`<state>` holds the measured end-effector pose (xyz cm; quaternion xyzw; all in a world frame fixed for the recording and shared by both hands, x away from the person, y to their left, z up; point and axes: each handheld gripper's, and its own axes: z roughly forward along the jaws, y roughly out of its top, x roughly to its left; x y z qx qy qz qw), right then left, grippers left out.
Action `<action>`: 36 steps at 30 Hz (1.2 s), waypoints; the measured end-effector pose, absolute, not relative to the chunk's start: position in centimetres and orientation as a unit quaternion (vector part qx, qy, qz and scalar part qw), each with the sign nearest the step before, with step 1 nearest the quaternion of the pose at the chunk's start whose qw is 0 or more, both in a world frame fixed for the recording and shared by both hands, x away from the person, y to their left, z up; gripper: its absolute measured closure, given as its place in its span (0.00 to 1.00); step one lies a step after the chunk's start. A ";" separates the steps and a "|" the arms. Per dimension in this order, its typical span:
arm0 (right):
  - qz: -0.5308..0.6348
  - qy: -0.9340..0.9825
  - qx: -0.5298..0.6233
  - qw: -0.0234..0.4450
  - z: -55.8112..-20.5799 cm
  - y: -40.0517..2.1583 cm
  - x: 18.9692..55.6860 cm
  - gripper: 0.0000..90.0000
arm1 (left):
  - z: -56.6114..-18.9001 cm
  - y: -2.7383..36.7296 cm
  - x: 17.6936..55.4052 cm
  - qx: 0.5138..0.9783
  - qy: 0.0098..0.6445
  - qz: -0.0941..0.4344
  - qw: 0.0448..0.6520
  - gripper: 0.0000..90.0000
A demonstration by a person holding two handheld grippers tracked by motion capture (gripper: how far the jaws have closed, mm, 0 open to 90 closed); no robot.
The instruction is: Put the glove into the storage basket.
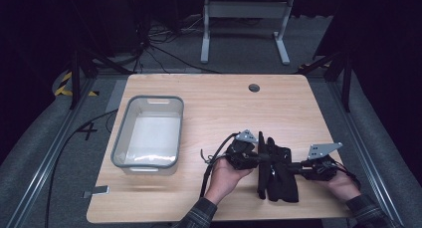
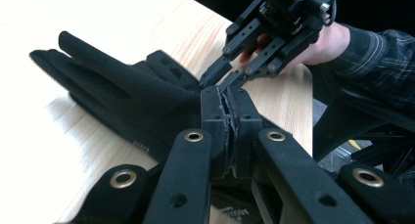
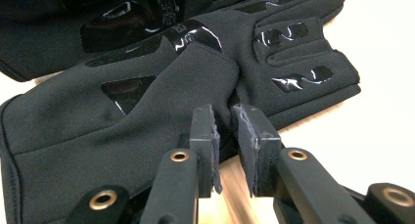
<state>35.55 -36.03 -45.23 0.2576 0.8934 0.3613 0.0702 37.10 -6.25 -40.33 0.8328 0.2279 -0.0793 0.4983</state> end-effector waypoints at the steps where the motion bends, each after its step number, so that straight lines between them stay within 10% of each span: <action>1: 0.360 0.895 0.255 0.070 -45.2 -35.9 35.6 0.86 | -40.3 -6.4 37.2 0.834 0.227 -0.079 0.497 0.97; 30: 0.366 0.890 0.263 0.068 -44.9 -37.1 36.7 0.76 | -41.9 -11.7 38.8 0.850 0.209 -0.095 0.473 0.97; 36: 0.357 0.898 0.250 0.059 -45.4 -36.6 36.6 0.96 | -42.0 -12.2 39.0 0.851 0.208 -0.095 0.473 0.97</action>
